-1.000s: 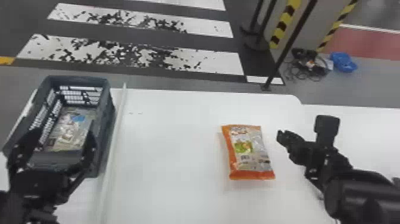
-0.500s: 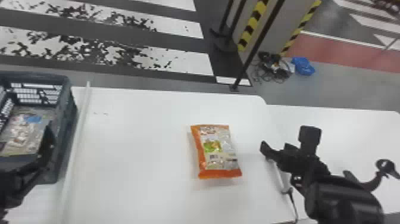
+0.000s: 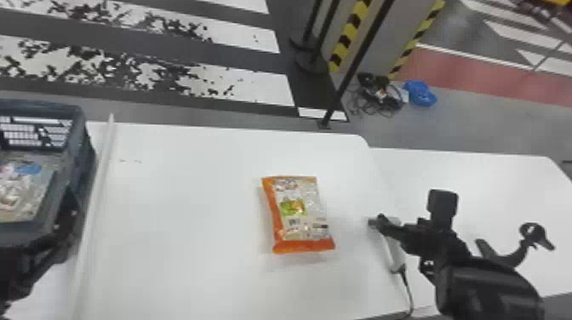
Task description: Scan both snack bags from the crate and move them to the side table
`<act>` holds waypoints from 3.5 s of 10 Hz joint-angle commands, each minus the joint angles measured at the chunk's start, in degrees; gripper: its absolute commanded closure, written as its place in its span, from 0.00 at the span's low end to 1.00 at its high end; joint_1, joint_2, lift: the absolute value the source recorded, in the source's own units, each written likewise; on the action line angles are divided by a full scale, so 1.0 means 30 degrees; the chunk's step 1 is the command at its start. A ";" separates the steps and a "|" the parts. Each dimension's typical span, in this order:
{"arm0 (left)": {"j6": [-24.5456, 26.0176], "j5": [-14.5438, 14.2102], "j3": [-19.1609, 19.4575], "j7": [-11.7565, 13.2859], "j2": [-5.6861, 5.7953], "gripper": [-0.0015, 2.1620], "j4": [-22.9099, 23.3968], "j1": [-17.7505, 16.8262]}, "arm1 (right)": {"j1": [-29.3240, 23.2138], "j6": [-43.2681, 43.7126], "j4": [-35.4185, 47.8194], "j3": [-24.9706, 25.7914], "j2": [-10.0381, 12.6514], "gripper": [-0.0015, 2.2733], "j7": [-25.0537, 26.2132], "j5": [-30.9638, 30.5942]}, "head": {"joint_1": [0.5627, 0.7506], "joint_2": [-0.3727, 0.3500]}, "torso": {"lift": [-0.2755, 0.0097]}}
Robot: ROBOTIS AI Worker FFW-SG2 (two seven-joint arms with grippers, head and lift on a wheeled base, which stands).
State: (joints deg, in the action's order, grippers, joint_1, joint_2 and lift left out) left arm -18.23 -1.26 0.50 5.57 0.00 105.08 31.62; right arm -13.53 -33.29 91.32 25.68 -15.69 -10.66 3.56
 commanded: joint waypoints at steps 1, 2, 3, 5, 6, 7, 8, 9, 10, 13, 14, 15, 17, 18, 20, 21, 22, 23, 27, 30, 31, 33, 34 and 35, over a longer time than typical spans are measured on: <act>-0.0031 0.0011 -0.0048 -0.0012 -0.0050 0.02 -0.0162 -0.0022 | -0.0529 -0.0024 -0.0031 0.0259 -0.0044 0.03 -0.0255 0.0219 | 0.70 0.03 | 0.86; -0.0031 0.0011 -0.0048 -0.0012 -0.0050 0.02 -0.0191 -0.0051 | -0.0793 -0.0024 -0.0266 0.0318 -0.0103 0.03 -0.0577 0.0219 | 0.70 0.03 | 0.86; -0.0031 0.0040 -0.0077 -0.0012 -0.0050 0.02 -0.0279 -0.0080 | -0.0822 0.0035 -0.0558 0.0318 -0.0103 0.03 -0.0870 0.0249 | 0.70 0.03 | 0.86; -0.0031 0.0070 -0.0224 -0.0012 -0.0050 0.02 -0.0426 -0.0110 | -0.0382 0.0093 -0.1730 -0.0005 -0.0483 0.03 -0.1163 0.0190 | 0.70 0.03 | 0.86; -0.0031 0.0099 -0.0224 -0.0042 -0.0050 0.02 -0.0426 -0.0110 | 0.0174 0.0269 -0.2639 -0.0268 -0.0835 0.03 -0.1192 0.0161 | 0.70 0.03 | 0.86; -0.0090 0.0099 -0.0224 -0.0042 -0.0050 0.02 -0.0455 -0.0110 | 0.0643 0.0269 -0.3371 -0.0385 -0.1069 0.04 -0.1368 0.0102 | 0.70 0.03 | 0.86; -0.0148 0.0070 -0.0224 -0.0042 -0.0050 0.02 -0.0455 -0.0080 | 0.0965 0.0211 -0.3986 -0.0708 -0.1362 0.11 -0.1778 -0.0103 | 0.70 0.03 | 0.86; -0.0207 0.0099 -0.0224 -0.0042 -0.0050 0.02 -0.0514 -0.0110 | 0.1229 -0.0024 -0.4279 -0.0854 -0.1450 0.26 -0.1807 -0.0630 | 0.70 0.03 | 0.86; -0.0266 0.0099 -0.0224 -0.0042 -0.0050 0.02 -0.0514 -0.0080 | 0.1317 -0.0375 -0.4426 -0.0971 -0.1626 0.45 -0.1954 -0.0952 | 0.70 0.03 | 0.86; -0.0500 0.0070 -0.0195 -0.0042 -0.0050 0.02 -0.0719 -0.0110 | 0.1434 -0.1137 -0.4191 -0.1176 -0.1685 0.98 -0.2042 -0.1597 | 0.70 0.03 | 0.86; -0.0617 0.0070 -0.0195 -0.0042 -0.0050 0.02 -0.0777 -0.0110 | 0.1317 -0.1313 -0.3810 -0.1147 -0.1685 0.99 -0.2130 -0.1597 | 0.70 0.03 | 0.86; -0.0676 0.0040 -0.0165 -0.0042 -0.0050 0.02 -0.0836 -0.0110 | 0.1200 -0.1957 -0.3137 -0.1030 -0.1567 0.99 -0.2130 -0.1568 | 0.70 0.03 | 0.86; -0.0734 0.0040 -0.0136 -0.0042 -0.0050 0.02 -0.0748 -0.0080 | 0.0672 -0.4418 -0.0734 -0.0649 -0.1069 0.99 -0.2100 -0.1568 | 0.70 0.03 | 0.86; -0.0734 0.0040 -0.0107 -0.0042 -0.0050 0.02 -0.0719 -0.0080 | 0.0233 -0.6176 0.1082 -0.0532 -0.0630 0.99 -0.2100 -0.1509 | 0.70 0.03 | 0.86; -0.0734 0.0070 -0.0136 -0.0042 -0.0050 0.02 -0.0748 -0.0080 | -0.0851 -0.8696 0.4334 -0.0737 0.0190 0.99 -0.2100 -0.1509 | 0.70 0.03 | 0.86; -0.0676 0.0070 -0.0136 -0.0042 -0.0050 0.02 -0.0719 -0.0080 | -0.1291 -0.9692 0.5770 -0.0854 0.0542 0.99 -0.2071 -0.1450 | 0.70 0.03 | 0.86; -0.0676 0.0070 -0.0136 -0.0042 -0.0050 0.02 -0.0719 -0.0080 | -0.1847 -1.0395 0.7264 -0.1089 0.0894 0.99 -0.2071 -0.1392 | 0.70 0.03 | 0.86; -0.0676 0.0070 -0.0136 -0.0042 -0.0050 0.02 -0.0748 -0.0080 | -0.2316 -1.0981 0.8641 -0.1382 0.1216 0.99 -0.2042 -0.1392 | 0.70 0.03 | 0.86; -0.0676 0.0070 -0.0165 -0.0042 -0.0050 0.02 -0.0777 -0.0080 | -0.3459 -1.3676 1.2684 -0.2788 0.1919 0.99 -0.2071 -0.1421 | 0.70 0.10 | 0.86; -0.0676 0.0070 -0.0224 -0.0042 -0.0050 0.02 -0.0777 -0.0080 | -0.3634 -1.4848 1.4471 -0.4751 0.2300 0.99 -0.2100 -0.2271 | 0.70 0.19 | 0.86; -0.0676 0.0070 -0.0224 -0.0042 -0.0050 0.02 -0.0777 -0.0080 | -0.3634 -1.5258 1.4910 -0.5512 0.2388 0.99 -0.2100 -0.2652 | 0.70 0.23 | 0.86; -0.0676 0.0099 -0.0253 -0.0042 -0.0050 0.02 -0.0777 -0.0051 | -0.3605 -1.5610 1.5320 -0.6977 0.2563 0.99 -0.2071 -0.3531 | 0.70 0.28 | 0.86; -0.0676 0.0099 -0.0253 -0.0042 -0.0050 0.02 -0.0777 -0.0051 | -0.3371 -1.5610 1.5291 -0.7534 0.2563 0.99 -0.2042 -0.3911 | 0.70 0.32 | 0.86; -0.0676 0.0099 -0.0282 -0.0042 -0.0050 0.02 -0.0777 -0.0080 | -0.2961 -1.5668 1.5027 -0.8061 0.2534 0.99 -0.1866 -0.4263 | 0.70 0.35 | 0.86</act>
State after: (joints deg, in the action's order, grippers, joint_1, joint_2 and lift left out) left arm -20.25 -0.99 -0.30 5.45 0.00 102.74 31.40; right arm -23.07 -80.21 136.81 2.41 -8.04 -16.26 -8.64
